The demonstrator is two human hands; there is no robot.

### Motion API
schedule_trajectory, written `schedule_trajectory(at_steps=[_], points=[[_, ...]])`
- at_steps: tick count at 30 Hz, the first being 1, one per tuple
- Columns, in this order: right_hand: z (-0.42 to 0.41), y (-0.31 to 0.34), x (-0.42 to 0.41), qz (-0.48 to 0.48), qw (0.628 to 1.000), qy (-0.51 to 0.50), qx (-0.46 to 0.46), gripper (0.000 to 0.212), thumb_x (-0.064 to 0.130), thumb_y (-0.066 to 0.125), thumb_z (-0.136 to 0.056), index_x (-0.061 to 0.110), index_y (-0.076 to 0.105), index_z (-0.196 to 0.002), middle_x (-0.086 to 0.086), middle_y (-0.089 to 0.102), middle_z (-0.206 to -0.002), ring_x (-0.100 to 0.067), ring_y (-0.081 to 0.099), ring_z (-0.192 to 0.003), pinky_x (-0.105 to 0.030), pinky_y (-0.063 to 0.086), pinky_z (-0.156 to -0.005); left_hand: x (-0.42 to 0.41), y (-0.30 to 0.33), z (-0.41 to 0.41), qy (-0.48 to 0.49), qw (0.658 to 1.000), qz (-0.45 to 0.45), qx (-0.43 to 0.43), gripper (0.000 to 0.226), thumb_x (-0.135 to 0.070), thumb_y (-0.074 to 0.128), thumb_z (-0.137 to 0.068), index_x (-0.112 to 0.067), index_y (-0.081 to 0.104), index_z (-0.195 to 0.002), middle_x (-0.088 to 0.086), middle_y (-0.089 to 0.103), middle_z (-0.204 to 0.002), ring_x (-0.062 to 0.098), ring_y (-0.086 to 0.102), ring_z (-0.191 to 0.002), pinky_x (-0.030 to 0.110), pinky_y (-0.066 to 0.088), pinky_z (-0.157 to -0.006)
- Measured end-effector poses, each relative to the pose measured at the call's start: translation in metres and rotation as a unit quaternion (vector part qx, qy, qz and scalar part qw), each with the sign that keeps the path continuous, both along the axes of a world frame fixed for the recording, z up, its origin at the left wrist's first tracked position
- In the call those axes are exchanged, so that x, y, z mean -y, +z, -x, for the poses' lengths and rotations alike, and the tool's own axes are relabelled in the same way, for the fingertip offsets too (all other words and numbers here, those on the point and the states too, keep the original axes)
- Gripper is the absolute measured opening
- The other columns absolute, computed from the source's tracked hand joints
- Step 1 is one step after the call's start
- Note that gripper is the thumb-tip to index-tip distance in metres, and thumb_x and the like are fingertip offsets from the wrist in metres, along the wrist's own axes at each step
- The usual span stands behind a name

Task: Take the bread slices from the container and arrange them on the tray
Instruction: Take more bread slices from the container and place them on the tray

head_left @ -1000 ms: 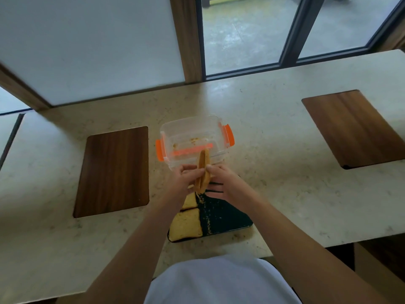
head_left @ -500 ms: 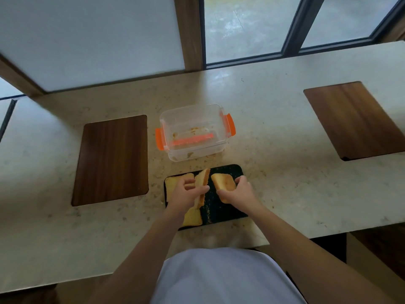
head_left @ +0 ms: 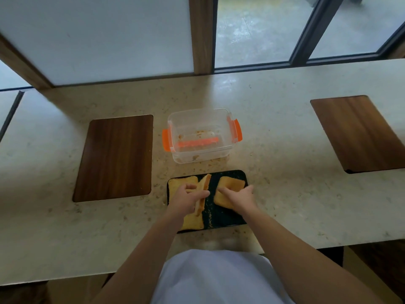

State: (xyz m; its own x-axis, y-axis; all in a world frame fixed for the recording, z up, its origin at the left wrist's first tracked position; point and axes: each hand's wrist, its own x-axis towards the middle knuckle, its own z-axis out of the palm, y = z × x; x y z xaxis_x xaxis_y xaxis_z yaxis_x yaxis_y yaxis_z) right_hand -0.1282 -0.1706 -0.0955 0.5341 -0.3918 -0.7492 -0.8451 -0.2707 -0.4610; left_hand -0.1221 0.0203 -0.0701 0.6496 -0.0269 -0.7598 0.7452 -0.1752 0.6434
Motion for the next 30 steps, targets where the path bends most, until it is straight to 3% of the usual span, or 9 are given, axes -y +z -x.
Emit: schedule_trajectory(at_steps=[2, 3, 7, 12, 14, 16, 19, 24, 30], points=[[0.003, 0.000, -0.003, 0.003, 0.997, 0.073, -0.018, 0.131, 0.067, 0.080, -0.068, 0.010, 0.004, -0.159, -0.018, 0.031, -0.159, -0.039, 0.044, -0.138, -0.052, 0.048, -0.104, 0.000, 0.000, -0.001, -0.012, 1.000, 0.003, 0.000, 0.058, -0.041, 0.087, -0.069, -0.024, 0.056, -0.115, 0.007, 0.061, -0.117, 0.022, 0.064, -0.101, 0.039, 0.056, -0.077], [0.004, -0.001, -0.001, 0.055, 0.989, 0.140, -0.015, 0.127, 0.067, 0.079, -0.069, 0.010, 0.008, -0.158, -0.018, 0.033, -0.157, -0.038, 0.045, -0.137, -0.050, 0.049, -0.103, -0.001, 0.001, -0.001, -0.018, 1.000, 0.000, 0.002, 0.059, -0.041, 0.087, -0.070, -0.023, 0.055, -0.116, 0.005, 0.060, -0.116, 0.021, 0.063, -0.101, 0.038, 0.056, -0.076], [0.002, -0.003, 0.011, 0.231, 0.907, 0.337, 0.099, 0.102, 0.057, 0.079, -0.076, 0.015, 0.027, -0.153, -0.013, 0.039, -0.149, -0.033, 0.039, -0.136, -0.045, 0.043, -0.108, -0.002, 0.001, -0.005, -0.028, 1.000, -0.008, 0.007, 0.060, -0.040, 0.086, -0.073, -0.022, 0.053, -0.120, -0.001, 0.057, -0.111, 0.017, 0.059, -0.098, 0.035, 0.052, -0.073], [-0.004, -0.004, 0.013, 0.224, 0.815, 0.524, 0.106, 0.116, 0.061, 0.081, -0.070, 0.028, 0.015, -0.159, -0.008, 0.021, -0.164, -0.035, 0.022, -0.148, -0.055, 0.032, -0.116, -0.002, 0.000, -0.005, -0.028, 1.000, 0.003, 0.001, 0.064, -0.039, 0.087, -0.072, -0.021, 0.052, -0.123, 0.004, 0.059, -0.115, 0.022, 0.063, -0.100, 0.039, 0.055, -0.078], [0.001, -0.008, 0.014, 0.230, 0.755, 0.599, 0.139, 0.106, 0.057, 0.079, -0.076, 0.033, 0.016, -0.158, -0.009, 0.016, -0.167, -0.037, 0.018, -0.150, -0.058, 0.031, -0.115, -0.003, -0.001, -0.005, -0.028, 1.000, 0.005, -0.002, 0.063, -0.038, 0.087, -0.073, -0.021, 0.052, -0.123, 0.006, 0.060, -0.116, 0.023, 0.064, -0.100, 0.039, 0.056, -0.078], [0.008, -0.010, 0.018, 0.238, 0.725, 0.624, 0.168, 0.089, 0.050, 0.073, -0.084, 0.034, 0.022, -0.156, -0.010, 0.015, -0.168, -0.038, 0.018, -0.150, -0.058, 0.034, -0.113, -0.004, -0.003, -0.006, -0.031, 1.000, 0.000, -0.003, 0.061, -0.038, 0.086, -0.073, -0.022, 0.053, -0.121, 0.005, 0.060, -0.116, 0.023, 0.064, -0.101, 0.041, 0.056, -0.082], [0.016, -0.009, 0.019, 0.267, 0.744, 0.588, 0.168, 0.078, 0.054, 0.067, -0.087, 0.032, 0.030, -0.152, -0.011, 0.024, -0.165, -0.036, 0.027, -0.145, -0.052, 0.042, -0.106, -0.004, -0.005, -0.007, -0.032, 0.999, -0.009, -0.007, 0.059, -0.039, 0.086, -0.073, -0.022, 0.054, -0.120, 0.004, 0.059, -0.115, 0.023, 0.062, -0.103, 0.043, 0.055, -0.086], [0.023, -0.009, 0.008, 0.314, 0.829, 0.445, 0.126, 0.073, 0.064, 0.063, -0.084, 0.027, 0.041, -0.143, -0.009, 0.042, -0.148, -0.032, 0.041, -0.131, -0.045, 0.045, -0.098, 0.001, -0.004, -0.009, -0.058, 0.997, -0.040, -0.031, 0.055, -0.040, 0.083, -0.075, -0.024, 0.053, -0.119, 0.004, 0.060, -0.115, 0.021, 0.060, -0.101, 0.036, 0.052, -0.074], [0.009, -0.007, 0.010, 0.315, 0.841, 0.425, 0.112, 0.073, 0.063, 0.064, -0.085, 0.025, 0.042, -0.144, -0.011, 0.042, -0.149, -0.034, 0.040, -0.134, -0.046, 0.043, -0.103, 0.010, 0.000, -0.013, -0.076, 0.996, -0.032, -0.035, 0.059, -0.039, 0.083, -0.073, -0.024, 0.051, -0.120, 0.004, 0.059, -0.119, 0.023, 0.060, -0.104, 0.036, 0.052, -0.075]])
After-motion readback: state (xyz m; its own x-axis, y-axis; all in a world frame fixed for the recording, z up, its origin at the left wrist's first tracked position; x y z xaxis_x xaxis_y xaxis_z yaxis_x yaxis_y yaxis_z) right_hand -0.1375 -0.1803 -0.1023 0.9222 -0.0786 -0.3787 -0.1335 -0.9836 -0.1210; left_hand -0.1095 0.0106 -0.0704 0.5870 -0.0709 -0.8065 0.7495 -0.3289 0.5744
